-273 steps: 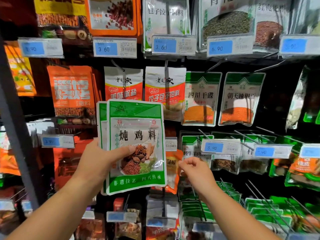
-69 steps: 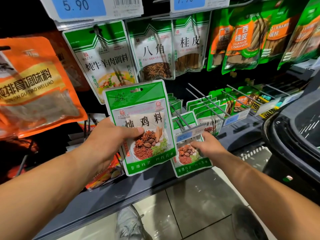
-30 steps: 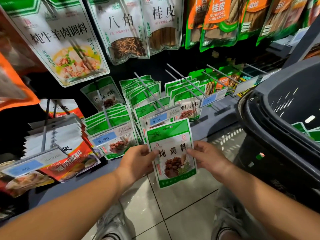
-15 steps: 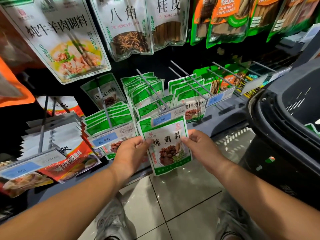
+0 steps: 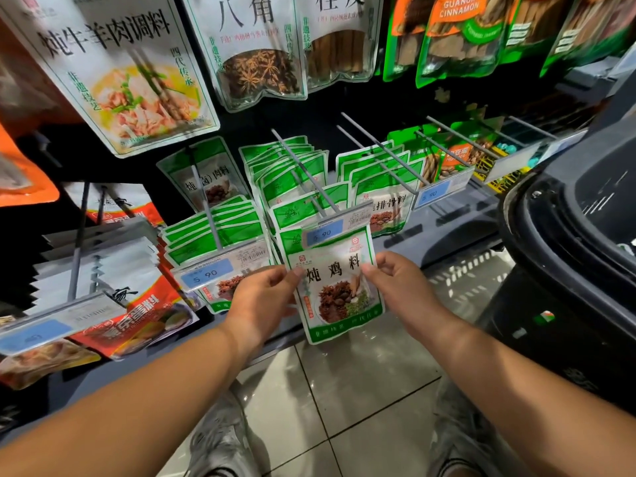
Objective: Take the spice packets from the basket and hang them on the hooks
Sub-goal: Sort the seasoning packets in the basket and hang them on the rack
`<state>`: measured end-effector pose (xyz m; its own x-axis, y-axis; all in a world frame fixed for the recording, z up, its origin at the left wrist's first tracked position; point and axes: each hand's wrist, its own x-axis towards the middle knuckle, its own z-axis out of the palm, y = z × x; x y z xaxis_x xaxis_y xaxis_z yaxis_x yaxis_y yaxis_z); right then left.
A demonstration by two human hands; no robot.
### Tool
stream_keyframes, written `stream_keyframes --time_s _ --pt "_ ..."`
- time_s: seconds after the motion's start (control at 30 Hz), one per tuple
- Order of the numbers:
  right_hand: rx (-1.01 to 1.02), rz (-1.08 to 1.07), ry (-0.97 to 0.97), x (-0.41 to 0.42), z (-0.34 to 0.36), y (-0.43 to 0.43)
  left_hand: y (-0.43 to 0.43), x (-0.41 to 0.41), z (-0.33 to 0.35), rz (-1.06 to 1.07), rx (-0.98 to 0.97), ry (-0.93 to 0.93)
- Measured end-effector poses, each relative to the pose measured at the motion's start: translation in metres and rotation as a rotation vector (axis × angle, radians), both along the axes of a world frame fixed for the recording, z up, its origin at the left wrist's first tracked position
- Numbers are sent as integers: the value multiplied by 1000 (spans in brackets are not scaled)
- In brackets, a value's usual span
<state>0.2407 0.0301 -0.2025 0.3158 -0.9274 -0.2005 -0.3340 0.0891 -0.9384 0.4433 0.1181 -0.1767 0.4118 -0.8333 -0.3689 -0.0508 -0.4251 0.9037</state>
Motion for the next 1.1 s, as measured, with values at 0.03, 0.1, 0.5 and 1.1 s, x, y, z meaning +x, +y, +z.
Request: stream_keyframes --time_s 0.03,0.1,0.5,1.1 --pt "-11 1 12 2 0 -1 -1 1 0 14 10 -2" --pt "-32 -19 50 6 -2 -5 -3 3 -1 48 50 -14" --pt "-135 -95 174 21 -2 -24 -23 1 2 41 20 56" --pt "-121 -120 198 20 -5 -26 -21 0 -2 40 44 -155"
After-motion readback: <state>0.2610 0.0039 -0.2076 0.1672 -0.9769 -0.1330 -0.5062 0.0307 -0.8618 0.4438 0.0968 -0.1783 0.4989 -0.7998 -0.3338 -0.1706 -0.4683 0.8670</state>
